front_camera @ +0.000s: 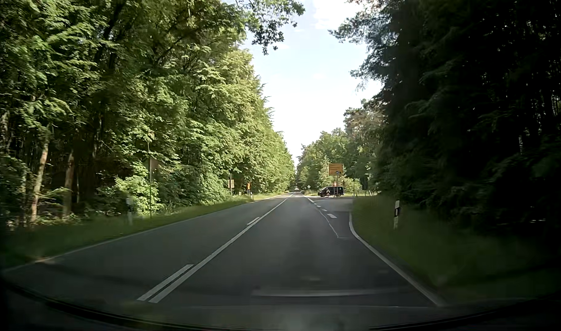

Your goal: Follow the waypoints while adhering to traffic rules and regulations

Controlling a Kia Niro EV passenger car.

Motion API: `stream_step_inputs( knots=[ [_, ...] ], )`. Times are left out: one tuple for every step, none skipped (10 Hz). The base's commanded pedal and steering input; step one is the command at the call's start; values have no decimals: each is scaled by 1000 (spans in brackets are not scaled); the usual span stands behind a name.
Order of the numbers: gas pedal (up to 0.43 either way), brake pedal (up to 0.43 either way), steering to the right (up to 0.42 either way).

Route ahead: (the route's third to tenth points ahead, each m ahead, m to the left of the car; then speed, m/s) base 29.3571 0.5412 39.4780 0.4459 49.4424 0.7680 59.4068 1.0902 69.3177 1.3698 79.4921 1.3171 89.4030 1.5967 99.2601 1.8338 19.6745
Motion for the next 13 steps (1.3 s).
stream_step_inputs(
  knots=[
    [20, 30, 0],
    [20, 30, 0],
    [8, 30, 0],
    [0, 30, 0],
    [0, 30, 0],
    [0, 30, 0],
    [0, 30, 0],
    [0, 30, 0],
    [0, 30, 0],
    [0, 30, 0],
    [0, 30, 0],
    [0, 37, 0],
    [0, 30, 0]
  ],
)
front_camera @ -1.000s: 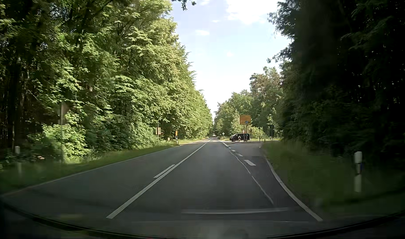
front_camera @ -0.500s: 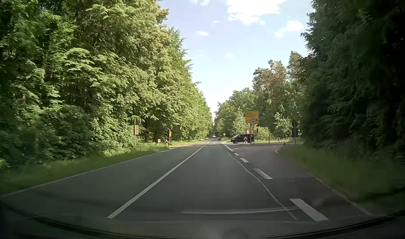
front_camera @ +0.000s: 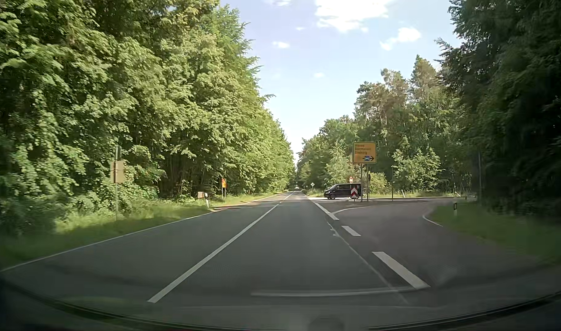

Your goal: Follow the waypoints while adhering to traffic rules and regulations

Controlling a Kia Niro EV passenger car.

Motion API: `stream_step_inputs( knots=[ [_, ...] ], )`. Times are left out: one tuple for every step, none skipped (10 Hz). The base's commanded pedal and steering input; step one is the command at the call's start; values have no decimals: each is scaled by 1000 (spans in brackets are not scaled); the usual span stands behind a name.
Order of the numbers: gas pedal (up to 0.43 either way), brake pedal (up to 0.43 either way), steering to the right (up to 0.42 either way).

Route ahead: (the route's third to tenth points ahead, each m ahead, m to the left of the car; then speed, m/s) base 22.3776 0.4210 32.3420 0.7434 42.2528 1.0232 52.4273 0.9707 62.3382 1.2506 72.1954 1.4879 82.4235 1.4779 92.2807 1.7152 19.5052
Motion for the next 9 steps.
stream_step_inputs(
  knots=[
    [0, 30, 0],
    [0, 30, 0],
    [0, 30, 0],
    [0, 30, 0],
    [0, 30, 0],
    [0, 30, 0],
    [0, 30, 0],
    [0, 30, 0],
    [8, 30, 0]
  ],
)
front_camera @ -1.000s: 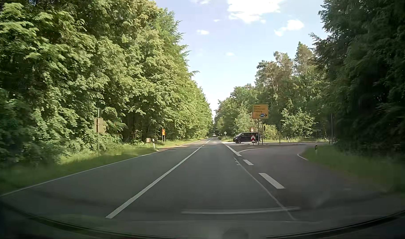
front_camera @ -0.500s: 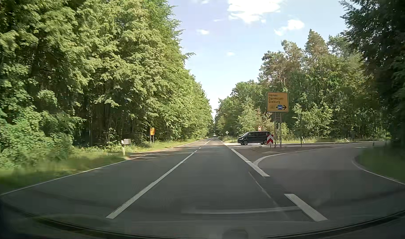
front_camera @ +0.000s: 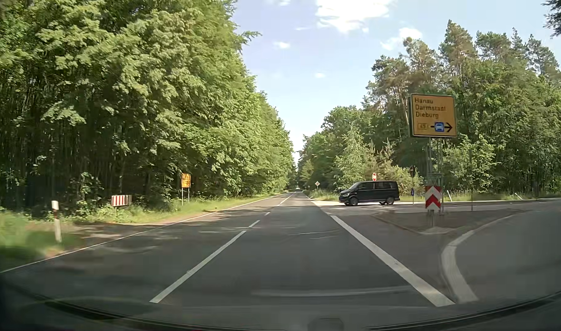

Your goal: Follow the waypoints while adhering to traffic rules and regulations

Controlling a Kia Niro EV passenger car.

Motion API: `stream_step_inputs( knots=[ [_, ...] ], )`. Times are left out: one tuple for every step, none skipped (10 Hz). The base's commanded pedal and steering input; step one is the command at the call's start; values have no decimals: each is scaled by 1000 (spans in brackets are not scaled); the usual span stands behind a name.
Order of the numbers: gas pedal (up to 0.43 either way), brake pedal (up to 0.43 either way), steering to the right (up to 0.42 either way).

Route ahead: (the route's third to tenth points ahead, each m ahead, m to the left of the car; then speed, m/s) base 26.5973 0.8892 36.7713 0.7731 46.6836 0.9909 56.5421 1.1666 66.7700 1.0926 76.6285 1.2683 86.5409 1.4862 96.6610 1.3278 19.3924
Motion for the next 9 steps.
stream_step_inputs(
  knots=[
    [20, 30, 0],
    [39, 30, 0],
    [39, 30, 0],
    [39, 30, 0],
    [39, 30, 0],
    [39, 30, 0],
    [39, 30, 0],
    [39, 30, 0],
    [39, 30, 0]
  ],
)
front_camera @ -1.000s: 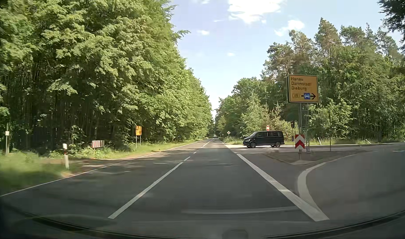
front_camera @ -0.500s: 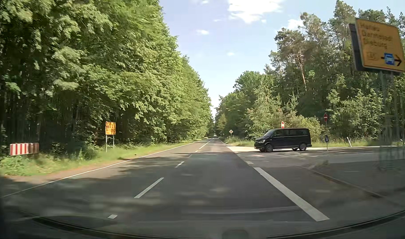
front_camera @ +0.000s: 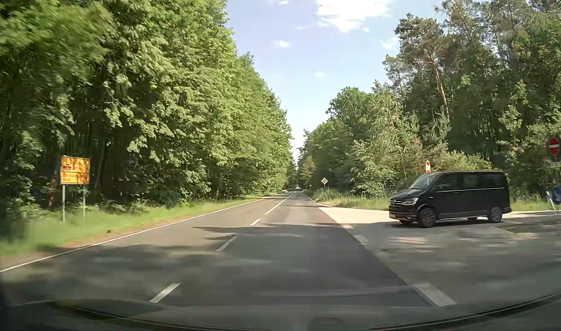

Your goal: Follow the waypoints while adhering to traffic rules and regulations

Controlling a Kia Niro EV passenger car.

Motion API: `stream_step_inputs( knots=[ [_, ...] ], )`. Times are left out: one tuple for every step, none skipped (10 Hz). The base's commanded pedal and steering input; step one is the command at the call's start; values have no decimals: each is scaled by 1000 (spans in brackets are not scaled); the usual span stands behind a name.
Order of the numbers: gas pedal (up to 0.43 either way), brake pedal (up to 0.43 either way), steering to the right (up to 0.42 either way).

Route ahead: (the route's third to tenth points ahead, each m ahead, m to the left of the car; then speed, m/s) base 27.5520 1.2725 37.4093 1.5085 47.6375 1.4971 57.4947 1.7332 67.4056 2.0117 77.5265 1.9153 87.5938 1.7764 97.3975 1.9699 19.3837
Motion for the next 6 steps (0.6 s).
stream_step_inputs(
  knots=[
    [39, 30, 0],
    [39, 30, 0],
    [39, 30, 1],
    [39, 30, 1],
    [39, 30, 0],
    [59, 30, 1]
  ],
)
